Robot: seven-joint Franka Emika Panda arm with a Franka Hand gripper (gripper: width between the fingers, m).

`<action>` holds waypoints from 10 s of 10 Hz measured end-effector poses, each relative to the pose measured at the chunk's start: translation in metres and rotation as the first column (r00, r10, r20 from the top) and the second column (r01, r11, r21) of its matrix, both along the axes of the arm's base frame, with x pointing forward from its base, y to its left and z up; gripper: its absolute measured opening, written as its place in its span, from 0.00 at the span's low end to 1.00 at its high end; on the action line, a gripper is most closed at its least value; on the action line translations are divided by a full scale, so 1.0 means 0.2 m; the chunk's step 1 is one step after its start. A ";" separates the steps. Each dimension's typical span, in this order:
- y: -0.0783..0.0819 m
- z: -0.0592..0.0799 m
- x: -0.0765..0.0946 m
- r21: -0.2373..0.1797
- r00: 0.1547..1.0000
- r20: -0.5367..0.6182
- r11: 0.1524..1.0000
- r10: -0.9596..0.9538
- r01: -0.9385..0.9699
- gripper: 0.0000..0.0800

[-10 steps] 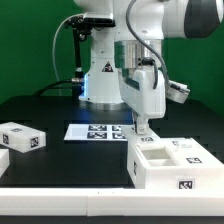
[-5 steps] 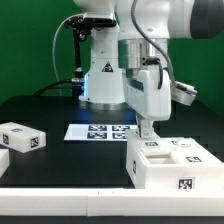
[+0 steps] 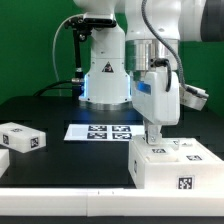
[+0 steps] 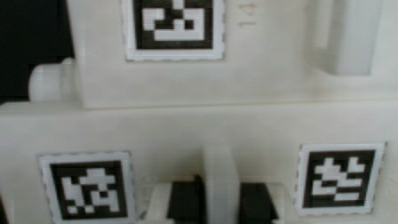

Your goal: Assemble cabinet

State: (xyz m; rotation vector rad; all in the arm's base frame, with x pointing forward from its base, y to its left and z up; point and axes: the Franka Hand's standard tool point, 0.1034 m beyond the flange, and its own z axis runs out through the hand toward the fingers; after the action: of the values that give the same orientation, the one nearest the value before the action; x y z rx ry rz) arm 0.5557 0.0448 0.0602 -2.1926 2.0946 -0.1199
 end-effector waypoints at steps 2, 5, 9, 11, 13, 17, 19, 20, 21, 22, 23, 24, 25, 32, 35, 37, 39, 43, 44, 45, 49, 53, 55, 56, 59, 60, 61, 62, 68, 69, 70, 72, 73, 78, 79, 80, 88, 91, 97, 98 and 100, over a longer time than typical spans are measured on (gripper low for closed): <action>0.00 0.00 0.01 0.000 1.000 0.001 1.000 -0.002 0.002 0.08; 0.00 0.01 0.12 -0.010 1.000 0.027 1.000 -0.006 0.006 0.08; 0.02 0.01 0.16 0.017 0.999 -0.001 0.999 -0.037 0.037 0.08; 0.02 0.00 0.16 0.010 1.000 -0.003 1.000 -0.029 0.029 0.08; 0.02 0.01 0.16 0.011 1.000 0.000 0.999 -0.031 0.031 0.17; 0.06 0.13 0.14 0.050 0.999 0.020 0.998 -0.045 0.044 0.84; 0.05 0.13 0.14 0.047 0.999 0.019 0.998 -0.048 0.047 0.97; 0.05 0.13 0.14 0.047 0.999 0.019 0.998 -0.048 0.047 0.97; 0.05 0.13 0.14 0.041 1.000 0.022 0.999 -0.001 0.000 0.99; 0.05 0.15 0.14 0.034 0.996 0.031 0.996 0.082 -0.083 1.00; 0.05 0.17 0.14 0.009 0.977 0.051 0.978 0.209 -0.210 1.00; 0.07 0.17 0.11 -0.008 0.948 0.056 0.949 0.314 -0.314 1.00; 0.10 0.16 0.07 -0.022 0.931 0.043 0.932 0.363 -0.362 1.00; 0.12 0.15 0.00 -0.233 0.496 -0.009 0.481 0.868 -0.845 1.00; 0.17 0.15 -0.08 -0.287 0.319 -0.060 0.290 0.946 -0.913 1.00; 0.15 0.15 -0.09 -0.287 0.311 -0.065 0.281 0.948 -0.916 1.00; 0.11 0.11 -0.16 -0.256 0.268 -0.071 0.243 0.961 -0.936 1.00; 0.16 0.05 -0.22 -0.262 0.258 -0.070 0.231 0.964 -0.937 1.00; 0.16 0.05 -0.22 -0.262 0.252 -0.073 0.225 0.965 -0.938 1.00; 0.14 0.03 -0.20 -0.273 0.111 -0.123 0.074 0.986 -0.959 1.00; 0.12 0.02 -0.23 -0.289 0.059 -0.152 0.012 0.987 -0.957 1.00; 0.17 -0.06 -0.28 -0.264 0.080 -0.145 0.039 0.986 -0.964 1.00; 0.17 -0.10 -0.25 -0.263 0.092 -0.148 0.050 0.985 -0.963 1.00; 0.18 -0.12 -0.24 -0.263 0.103 -0.149 0.061 0.983 -0.963 1.00; 0.19 -0.19 -0.20 -0.258 0.124 -0.156 0.081 0.980 -0.963 1.00; 0.19 -0.20 -0.20 -0.255 0.133 -0.157 0.090 0.979 -0.963 1.00; 0.19 -0.21 -0.20 -0.255 0.139 -0.157 0.096 0.978 -0.962 1.00; 0.19 -0.21 -0.20 -0.255 0.143 -0.156 0.100 0.977 -0.962 1.00; 0.18 -0.21 -0.20 -0.255 0.146 -0.156 0.103 0.977 -0.962 0.27; 0.18 -0.21 -0.20 -0.255 0.146 -0.156 0.103 0.977 -0.962 0.27; 0.18 -0.21 -0.20 -0.255 0.146 -0.156 0.103 0.977 -0.962 0.27; 0.19 -0.13 -0.25 -0.116 0.146 -0.146 0.130 0.978 -0.985 0.27; 0.17 -0.03 -0.25 -0.049 0.136 -0.157 0.130 0.978 -0.990 0.27; 0.19 0.11 -0.19 0.076 0.164 -0.206 0.183 0.965 -0.980 0.28; 0.18 0.15 -0.22 0.150 0.130 -0.202 0.161 0.971 -0.975 0.28; 0.15 0.24 -0.19 0.230 0.100 -0.186 0.142 0.977 -0.963 0.28; 0.11 0.52 -0.02 0.451 0.056 -0.195 0.141 0.979 -0.881 0.28; 0.10 0.51 -0.02 0.450 0.045 -0.208 0.137 0.977 -0.883 0.28; -0.01 0.46 -0.08 0.578 0.094 -0.303 0.261 0.948 -0.773 0.28; -0.01 0.46 -0.08 0.578 0.096 -0.304 0.264 0.948 -0.772 0.28; -0.03 0.47 -0.08 0.590 0.046 -0.249 0.189 0.967 -0.785 0.28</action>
Offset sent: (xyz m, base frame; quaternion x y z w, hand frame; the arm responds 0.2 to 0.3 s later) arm 0.0378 0.0008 -0.0021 0.0128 -0.0007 0.0052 0.9999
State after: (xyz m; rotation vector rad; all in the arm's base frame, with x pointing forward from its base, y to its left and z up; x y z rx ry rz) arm 0.5406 0.0390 0.1542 -3.0380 0.2043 1.0619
